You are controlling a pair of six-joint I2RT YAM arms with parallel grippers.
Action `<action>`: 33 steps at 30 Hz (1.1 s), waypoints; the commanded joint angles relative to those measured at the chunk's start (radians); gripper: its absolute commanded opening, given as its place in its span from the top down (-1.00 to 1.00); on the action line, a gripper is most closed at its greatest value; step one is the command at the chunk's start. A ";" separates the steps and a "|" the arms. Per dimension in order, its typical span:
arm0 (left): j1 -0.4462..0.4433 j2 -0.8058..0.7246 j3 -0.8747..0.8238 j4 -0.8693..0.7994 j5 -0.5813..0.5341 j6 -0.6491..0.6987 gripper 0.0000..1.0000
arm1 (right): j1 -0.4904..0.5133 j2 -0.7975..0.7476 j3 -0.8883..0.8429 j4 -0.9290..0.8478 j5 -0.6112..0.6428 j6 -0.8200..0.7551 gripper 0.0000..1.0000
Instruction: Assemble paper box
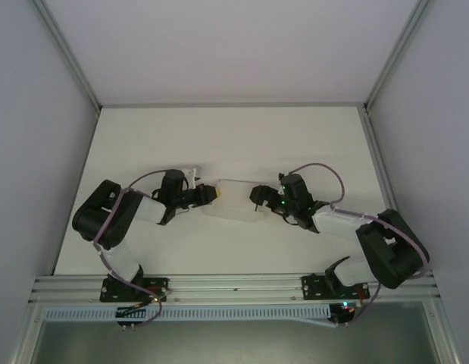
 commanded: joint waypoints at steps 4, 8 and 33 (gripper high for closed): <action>0.009 0.021 -0.022 0.045 0.027 0.000 0.89 | -0.012 0.111 0.057 0.196 -0.163 0.037 -0.61; 0.009 0.029 -0.023 0.055 0.028 -0.001 0.88 | -0.011 0.149 0.053 0.284 -0.205 0.071 -0.55; 0.009 -0.273 0.112 -0.272 -0.086 0.320 -0.53 | -0.031 0.020 0.045 0.182 -0.162 0.036 0.34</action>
